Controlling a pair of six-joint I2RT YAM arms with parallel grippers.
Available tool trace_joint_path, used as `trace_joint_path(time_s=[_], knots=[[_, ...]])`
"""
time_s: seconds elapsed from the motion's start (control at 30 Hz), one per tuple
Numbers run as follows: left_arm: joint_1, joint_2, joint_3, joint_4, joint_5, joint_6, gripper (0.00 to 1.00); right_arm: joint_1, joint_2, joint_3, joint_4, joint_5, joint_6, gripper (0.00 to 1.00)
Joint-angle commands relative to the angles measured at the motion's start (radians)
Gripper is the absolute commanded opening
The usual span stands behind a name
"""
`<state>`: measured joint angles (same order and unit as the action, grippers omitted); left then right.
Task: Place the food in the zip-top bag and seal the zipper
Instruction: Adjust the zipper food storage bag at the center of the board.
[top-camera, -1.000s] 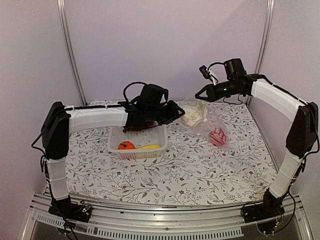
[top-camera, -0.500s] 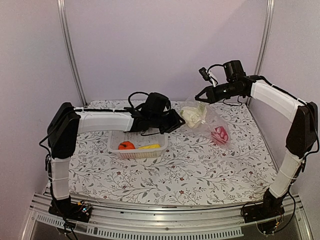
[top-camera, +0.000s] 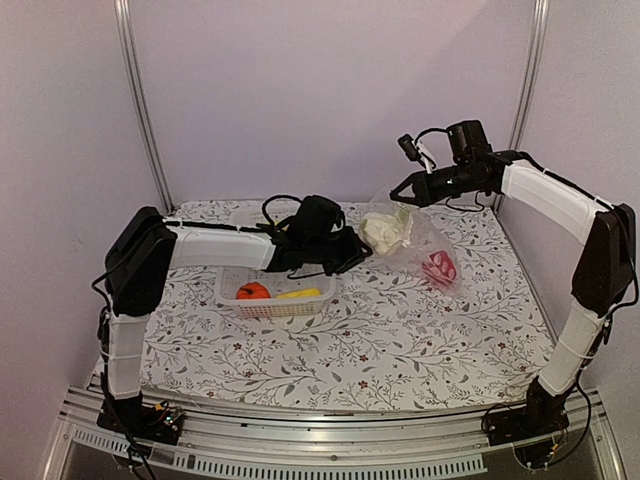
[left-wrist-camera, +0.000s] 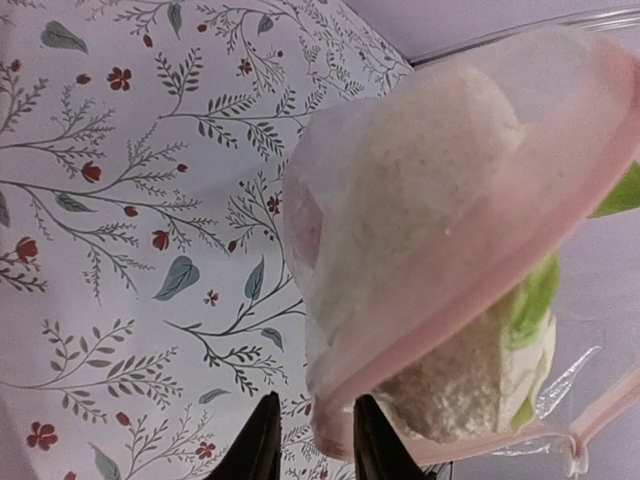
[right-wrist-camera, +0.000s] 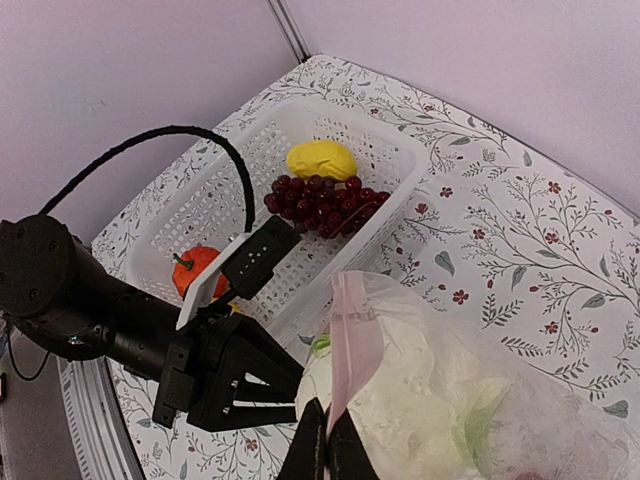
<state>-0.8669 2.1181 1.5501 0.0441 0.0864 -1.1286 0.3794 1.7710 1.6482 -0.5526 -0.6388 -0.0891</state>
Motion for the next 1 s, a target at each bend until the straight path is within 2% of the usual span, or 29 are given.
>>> trace_joint_path(time_s=[0.0,0.2,0.3,0.33,0.47,0.57,0.73,0.87,0.97], knots=[[-0.012,0.018,0.003,0.051,-0.005,-0.012,0.24,0.002,-0.025,-0.005,0.026,-0.007,0.006,0.00],[-0.005,0.021,-0.019,0.117,-0.014,-0.022,0.22,0.001,-0.019,-0.004,0.028,-0.022,0.013,0.00],[0.003,0.030,-0.013,0.160,0.015,-0.032,0.02,0.002,-0.016,-0.005,0.028,-0.002,0.012,0.00],[0.007,0.026,-0.007,0.163,0.021,-0.031,0.00,0.001,-0.016,-0.005,0.025,0.024,0.010,0.00],[0.018,-0.033,0.039,0.142,0.072,-0.014,0.00,0.001,-0.020,0.015,-0.008,0.213,-0.021,0.00],[-0.008,-0.112,0.094,0.075,0.055,0.049,0.00,-0.002,-0.043,0.022,-0.010,0.347,-0.045,0.00],[-0.014,-0.088,0.154,-0.014,0.063,0.070,0.00,-0.008,-0.074,0.052,-0.013,0.418,-0.050,0.00],[-0.022,-0.065,0.183,0.010,0.082,0.057,0.00,-0.011,-0.077,0.075,-0.022,0.432,-0.058,0.00],[-0.011,-0.020,0.275,-0.019,0.090,0.082,0.00,-0.021,-0.080,0.104,-0.024,0.471,-0.078,0.00]])
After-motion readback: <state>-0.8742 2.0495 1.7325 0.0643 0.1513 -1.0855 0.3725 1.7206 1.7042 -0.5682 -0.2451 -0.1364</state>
